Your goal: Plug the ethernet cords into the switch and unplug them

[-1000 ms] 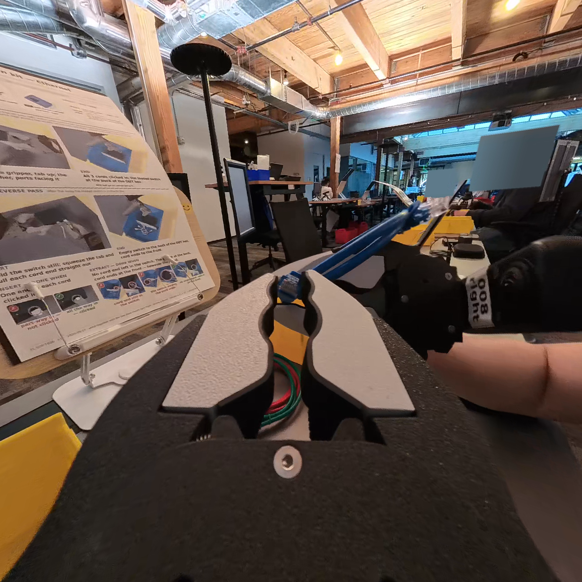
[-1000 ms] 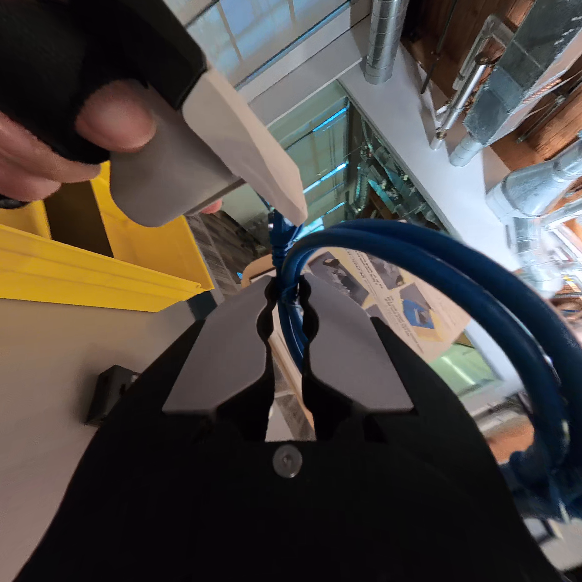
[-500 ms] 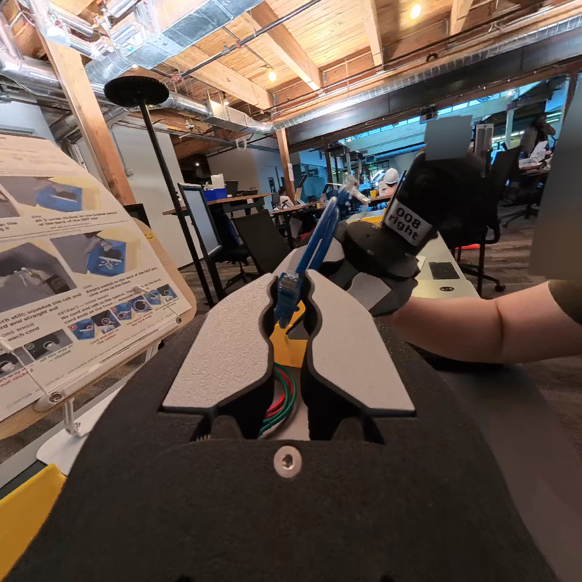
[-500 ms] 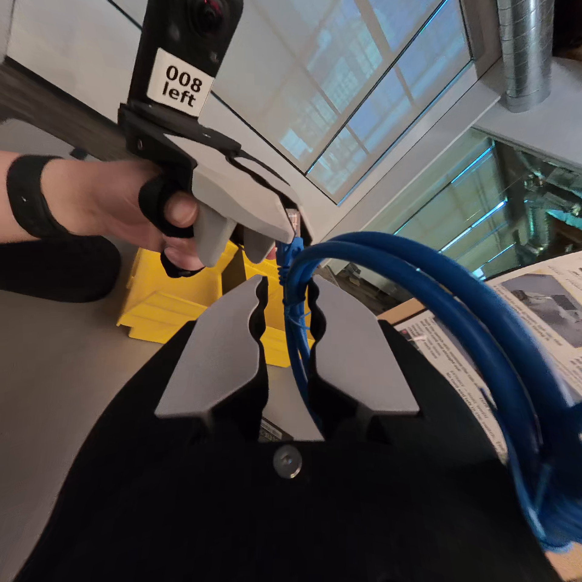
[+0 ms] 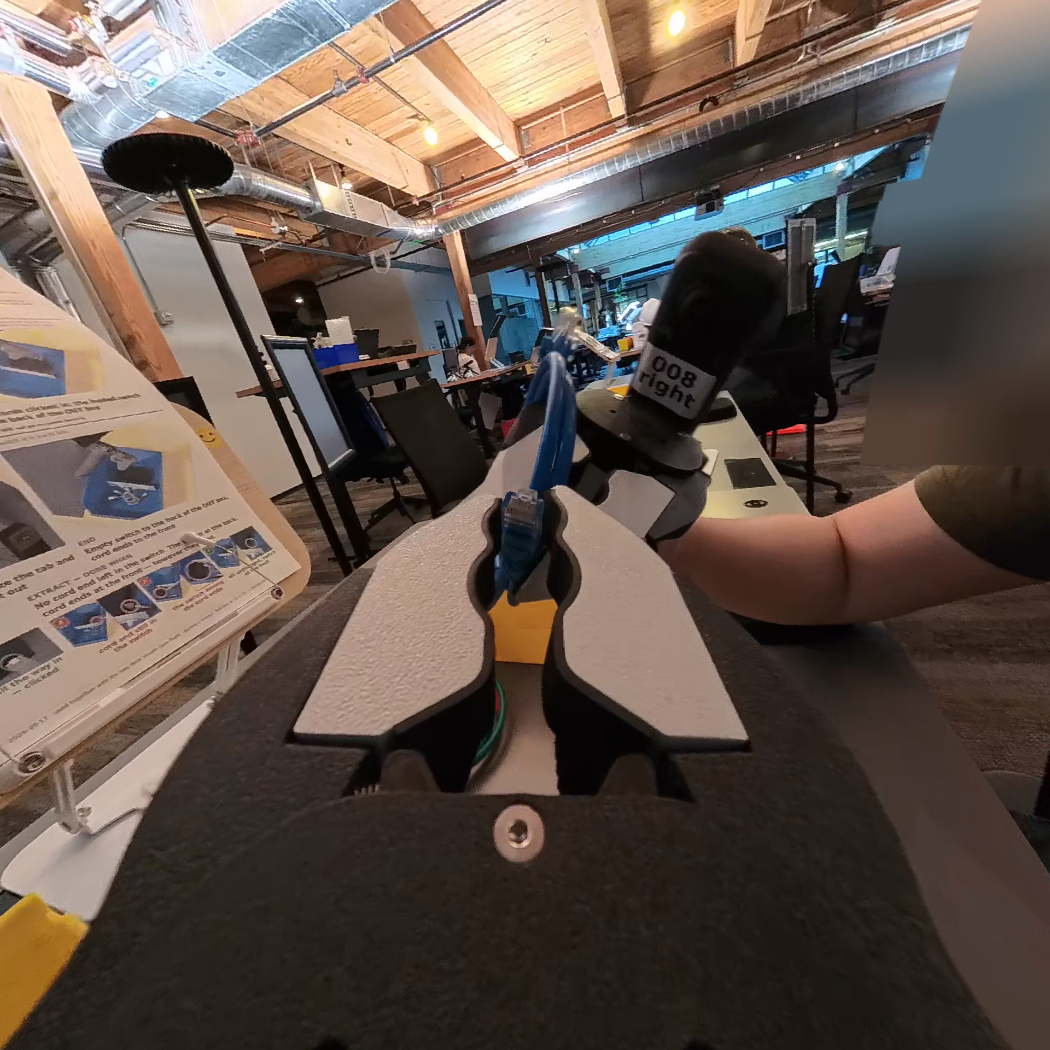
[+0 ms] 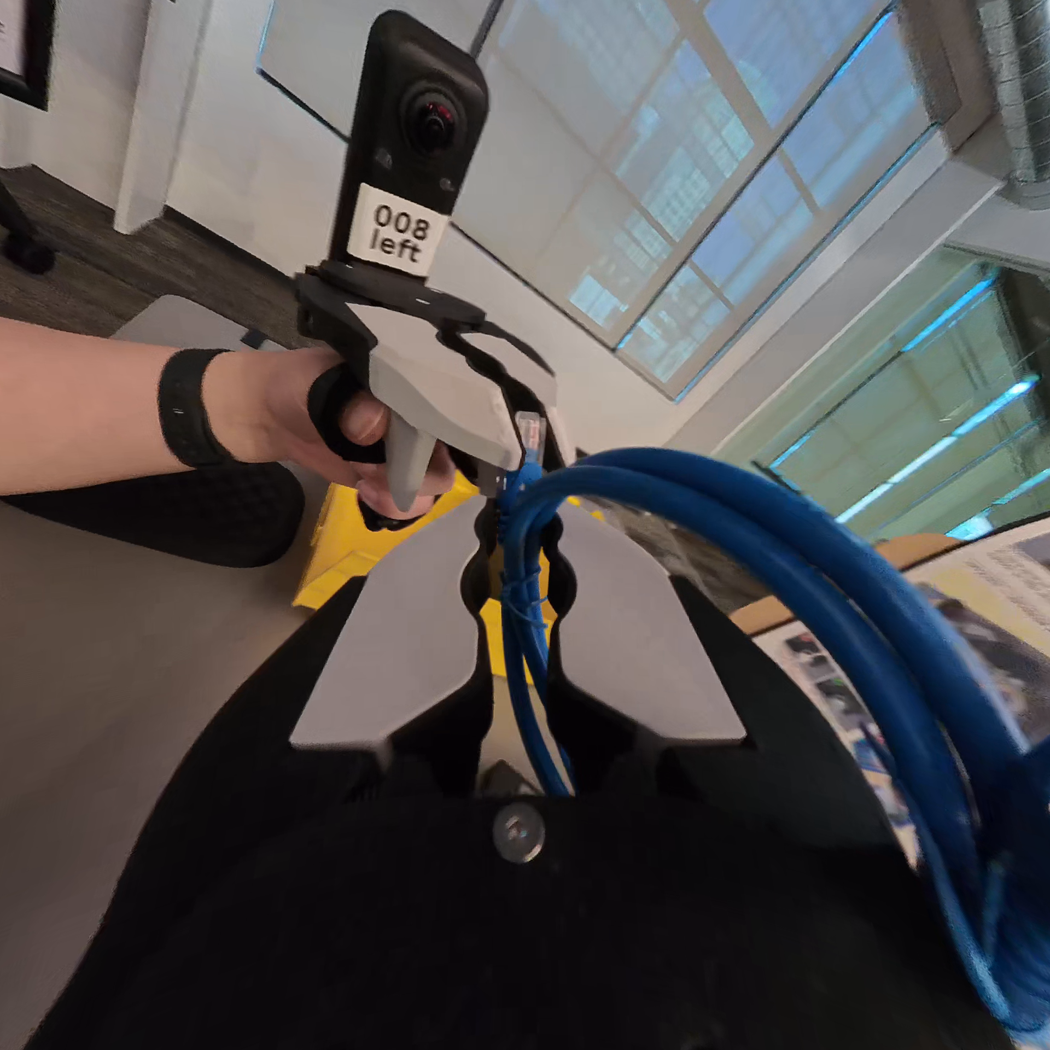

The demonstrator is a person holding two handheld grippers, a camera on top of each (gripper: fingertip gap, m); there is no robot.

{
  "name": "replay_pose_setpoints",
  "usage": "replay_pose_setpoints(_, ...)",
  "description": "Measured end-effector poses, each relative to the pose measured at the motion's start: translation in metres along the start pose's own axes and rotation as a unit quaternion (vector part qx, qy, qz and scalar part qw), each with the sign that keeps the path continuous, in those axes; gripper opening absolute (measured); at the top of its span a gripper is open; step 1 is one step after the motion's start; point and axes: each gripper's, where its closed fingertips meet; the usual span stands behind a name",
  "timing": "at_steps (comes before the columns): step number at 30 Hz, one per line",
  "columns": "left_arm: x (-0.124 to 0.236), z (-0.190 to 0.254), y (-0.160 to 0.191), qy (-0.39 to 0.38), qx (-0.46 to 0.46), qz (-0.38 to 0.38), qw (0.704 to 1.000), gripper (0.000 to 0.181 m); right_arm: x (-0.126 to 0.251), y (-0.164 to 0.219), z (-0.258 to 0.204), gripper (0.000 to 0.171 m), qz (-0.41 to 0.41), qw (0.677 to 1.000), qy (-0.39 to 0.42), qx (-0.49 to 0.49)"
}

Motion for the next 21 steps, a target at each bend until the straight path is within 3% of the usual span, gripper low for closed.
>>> replay_pose_setpoints(5, 0.000, 0.002, 0.000, 0.008, 0.006, 0.008, 1.000, 0.013, 0.002, 0.000, -0.006, 0.014, -0.012, 0.998, -0.039, -0.040)
replay_pose_setpoints(9, 0.012, -0.020, -0.007, -0.070, 0.017, 0.026, 0.997, 0.033, 0.001, 0.009, 0.006, 0.014, -0.044, 0.998, -0.011, -0.038)
replay_pose_setpoints(12, 0.034, -0.038, -0.012, -0.147, 0.084, 0.051, 0.984, 0.032, 0.009, 0.012, 0.027, 0.014, -0.071, 0.997, 0.018, -0.025)
replay_pose_setpoints(15, 0.032, -0.035, 0.020, -0.205, 0.117, -0.020, 0.972, 0.032, 0.026, 0.011, 0.057, 0.014, -0.100, 0.993, 0.052, -0.021)
replay_pose_setpoints(21, -0.005, -0.024, 0.130, -0.269, 0.112, -0.241, 0.926, 0.042, 0.054, 0.008, 0.093, 0.014, -0.111, 0.989, 0.086, -0.036)
Point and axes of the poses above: each gripper's, where its closed fingertips meet, x back along the fingers, y out of its underside, z = x × y across the jaws, and after that the axes turned 10 degrees about y, right-handed
